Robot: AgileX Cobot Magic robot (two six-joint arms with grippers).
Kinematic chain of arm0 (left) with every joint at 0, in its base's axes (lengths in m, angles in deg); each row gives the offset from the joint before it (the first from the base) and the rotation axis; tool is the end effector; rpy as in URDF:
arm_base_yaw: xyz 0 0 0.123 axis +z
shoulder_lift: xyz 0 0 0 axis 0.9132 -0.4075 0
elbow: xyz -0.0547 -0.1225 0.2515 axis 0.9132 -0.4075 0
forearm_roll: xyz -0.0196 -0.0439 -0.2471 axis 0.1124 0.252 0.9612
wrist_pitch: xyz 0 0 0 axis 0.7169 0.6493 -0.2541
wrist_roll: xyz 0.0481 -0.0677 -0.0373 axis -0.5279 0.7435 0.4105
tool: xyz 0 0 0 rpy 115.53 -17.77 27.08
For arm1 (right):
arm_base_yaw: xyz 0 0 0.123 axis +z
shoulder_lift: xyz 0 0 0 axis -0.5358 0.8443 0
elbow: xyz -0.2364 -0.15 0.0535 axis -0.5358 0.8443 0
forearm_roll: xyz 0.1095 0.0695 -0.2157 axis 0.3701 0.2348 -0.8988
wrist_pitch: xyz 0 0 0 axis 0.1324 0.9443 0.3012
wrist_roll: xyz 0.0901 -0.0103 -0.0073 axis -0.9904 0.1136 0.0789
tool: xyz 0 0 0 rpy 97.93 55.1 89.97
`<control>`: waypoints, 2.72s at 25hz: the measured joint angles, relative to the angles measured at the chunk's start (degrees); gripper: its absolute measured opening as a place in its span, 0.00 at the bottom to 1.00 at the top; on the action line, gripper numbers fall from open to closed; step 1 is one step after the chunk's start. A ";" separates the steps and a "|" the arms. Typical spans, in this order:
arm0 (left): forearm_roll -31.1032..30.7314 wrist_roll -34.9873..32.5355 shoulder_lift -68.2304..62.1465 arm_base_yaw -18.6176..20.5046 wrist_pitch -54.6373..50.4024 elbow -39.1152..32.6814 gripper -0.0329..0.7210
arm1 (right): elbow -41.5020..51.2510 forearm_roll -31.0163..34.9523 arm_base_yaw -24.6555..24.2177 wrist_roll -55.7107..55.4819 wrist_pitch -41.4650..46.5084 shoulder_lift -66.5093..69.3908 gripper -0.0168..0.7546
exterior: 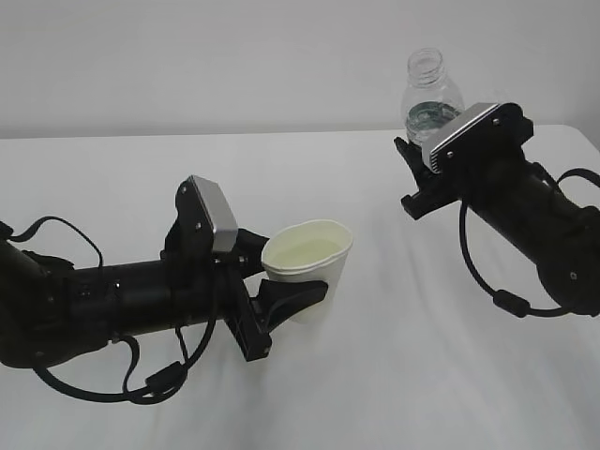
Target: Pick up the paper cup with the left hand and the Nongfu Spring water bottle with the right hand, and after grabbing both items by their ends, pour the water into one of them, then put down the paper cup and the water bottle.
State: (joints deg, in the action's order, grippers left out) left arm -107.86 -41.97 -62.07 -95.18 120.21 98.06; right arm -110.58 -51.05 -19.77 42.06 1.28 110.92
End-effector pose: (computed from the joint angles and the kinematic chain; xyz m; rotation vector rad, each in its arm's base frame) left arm 0.2689 -0.2104 0.1113 1.0189 1.5602 -0.7963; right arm 0.3574 0.0913 0.1487 -0.6377 1.4384 -0.1204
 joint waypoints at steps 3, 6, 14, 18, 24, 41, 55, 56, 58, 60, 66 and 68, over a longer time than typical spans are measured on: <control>0.00 0.00 0.00 0.00 0.00 0.00 0.59 | 0.00 0.45 0.00 -1.71 0.00 0.00 0.61; 0.00 0.00 0.00 0.00 0.00 0.00 0.59 | 0.11 1.44 0.00 -3.43 0.00 0.00 0.61; 0.10 0.00 0.00 0.00 0.00 0.00 0.59 | 1.66 3.50 0.00 -6.30 0.00 -0.04 0.61; 0.10 0.00 0.00 0.00 0.00 0.00 0.59 | 1.76 5.00 0.00 -8.34 0.00 -0.04 0.61; 0.10 0.00 0.00 0.00 0.00 0.00 0.59 | 1.76 6.02 0.00 -10.70 0.00 -0.24 0.61; 0.21 0.00 0.00 0.00 0.00 0.00 0.59 | 3.78 13.19 0.00 -12.21 0.00 -0.36 0.61; 1.48 0.00 0.00 0.00 0.00 0.00 0.59 | 5.15 16.04 0.00 -15.45 0.52 -0.45 0.61; 1.75 0.00 0.00 0.00 0.08 0.00 0.59 | 5.15 16.15 0.00 -15.53 0.67 -0.45 0.61; 2.05 0.00 0.00 0.00 0.08 0.00 0.59 | 5.15 16.23 0.00 -15.67 0.76 -0.45 0.61; 2.66 0.00 0.00 0.00 0.24 0.00 0.59 | 5.15 16.23 0.00 -15.67 0.92 -0.45 0.61; 4.90 0.00 0.00 0.00 1.91 0.00 0.59 | 5.15 16.23 0.00 -15.80 1.82 -0.45 0.61; 5.65 0.00 0.00 0.00 2.19 0.00 0.59 | 5.15 16.23 0.00 -15.80 1.93 -0.45 0.61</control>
State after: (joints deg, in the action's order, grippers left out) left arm -102.22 -41.97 -62.07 -95.18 122.40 98.06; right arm -105.43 -34.82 -19.77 26.26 3.21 110.47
